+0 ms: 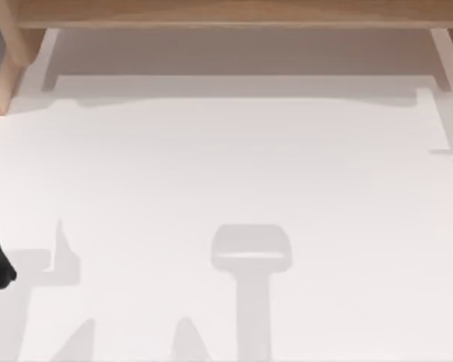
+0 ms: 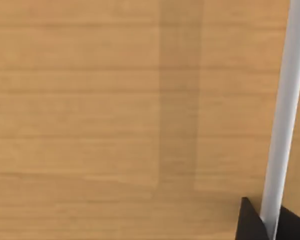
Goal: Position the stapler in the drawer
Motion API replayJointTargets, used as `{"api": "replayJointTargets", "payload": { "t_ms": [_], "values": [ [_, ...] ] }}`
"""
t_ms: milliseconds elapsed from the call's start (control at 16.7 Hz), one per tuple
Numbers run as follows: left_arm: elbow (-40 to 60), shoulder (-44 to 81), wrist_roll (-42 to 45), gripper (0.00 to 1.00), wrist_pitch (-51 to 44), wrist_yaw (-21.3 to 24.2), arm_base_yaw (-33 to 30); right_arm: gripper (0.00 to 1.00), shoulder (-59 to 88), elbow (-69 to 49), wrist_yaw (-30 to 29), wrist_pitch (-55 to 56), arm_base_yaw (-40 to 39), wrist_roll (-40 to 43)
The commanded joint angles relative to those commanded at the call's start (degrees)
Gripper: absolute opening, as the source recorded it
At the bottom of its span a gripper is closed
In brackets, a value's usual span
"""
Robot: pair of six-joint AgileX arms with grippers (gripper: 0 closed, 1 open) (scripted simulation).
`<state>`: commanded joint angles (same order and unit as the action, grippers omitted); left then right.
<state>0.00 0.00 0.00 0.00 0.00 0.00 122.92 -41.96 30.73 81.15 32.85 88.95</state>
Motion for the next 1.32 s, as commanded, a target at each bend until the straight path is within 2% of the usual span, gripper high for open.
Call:
{"api": "replayJointTargets", "payload": {
  "t_ms": [240,660,1080,1320],
  "values": [
    [0.00,0.00,0.00,1.00,0.00,0.00,0.00,0.00,0.61,-0.70,-0.40,-0.82,-0.14,-0.04],
    [0.00,0.00,0.00,1.00,0.00,0.00,0.00,0.00,5.43,-13.30,-4.43,-7.65,-4.06,0.08],
    [0.00,0.00,0.00,1.00,0.00,0.00,0.00,0.00,6.50,-14.72,-5.01,-9.08,-4.50,-0.01],
    [0.00,0.00,0.00,1.00,0.00,0.00,0.00,0.00,10.06,-22.80,-6.89,-13.03,-5.95,0.25]
  ]
}}
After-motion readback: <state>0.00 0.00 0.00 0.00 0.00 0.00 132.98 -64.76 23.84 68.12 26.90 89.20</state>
